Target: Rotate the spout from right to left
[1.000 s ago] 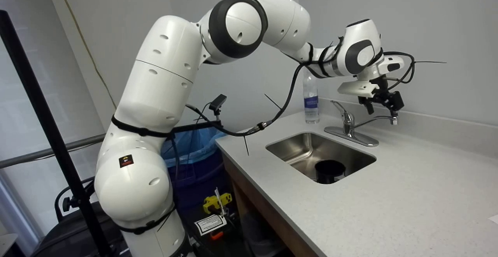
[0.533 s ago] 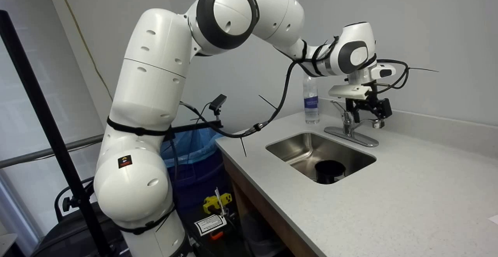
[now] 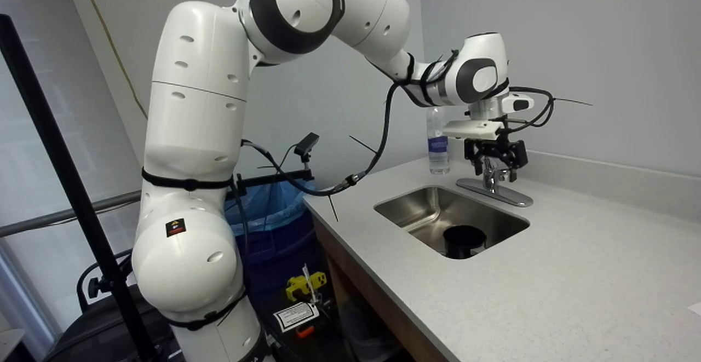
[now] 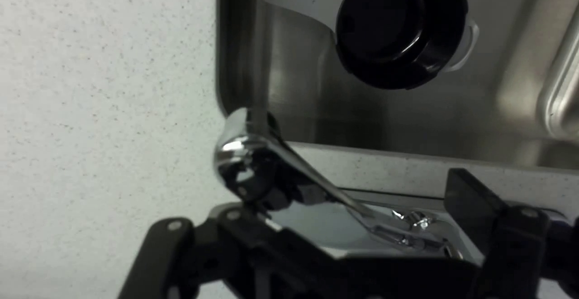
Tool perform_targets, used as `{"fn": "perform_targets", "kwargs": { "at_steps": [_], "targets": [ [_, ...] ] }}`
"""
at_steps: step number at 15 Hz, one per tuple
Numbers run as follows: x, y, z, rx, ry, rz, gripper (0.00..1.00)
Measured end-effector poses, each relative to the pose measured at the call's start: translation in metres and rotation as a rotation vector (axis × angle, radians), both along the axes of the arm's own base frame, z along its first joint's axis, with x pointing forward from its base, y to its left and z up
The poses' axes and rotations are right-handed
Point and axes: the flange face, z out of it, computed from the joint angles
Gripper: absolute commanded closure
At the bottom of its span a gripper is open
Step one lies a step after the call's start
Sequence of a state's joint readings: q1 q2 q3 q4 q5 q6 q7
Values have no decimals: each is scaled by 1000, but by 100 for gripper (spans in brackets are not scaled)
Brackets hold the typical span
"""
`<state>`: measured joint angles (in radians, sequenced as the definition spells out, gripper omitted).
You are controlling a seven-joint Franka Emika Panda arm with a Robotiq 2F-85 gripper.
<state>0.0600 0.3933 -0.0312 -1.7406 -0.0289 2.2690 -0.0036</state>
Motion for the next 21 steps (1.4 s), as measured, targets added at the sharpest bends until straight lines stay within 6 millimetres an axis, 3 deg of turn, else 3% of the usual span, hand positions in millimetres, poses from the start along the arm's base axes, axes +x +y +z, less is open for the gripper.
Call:
{"fn": "perform_targets", "kwargs": {
  "at_steps": [10,21],
  "targets": [
    [-35,61,7,41,25,145,0],
    [-71,179,11,105,30,352,0]
  ]
}}
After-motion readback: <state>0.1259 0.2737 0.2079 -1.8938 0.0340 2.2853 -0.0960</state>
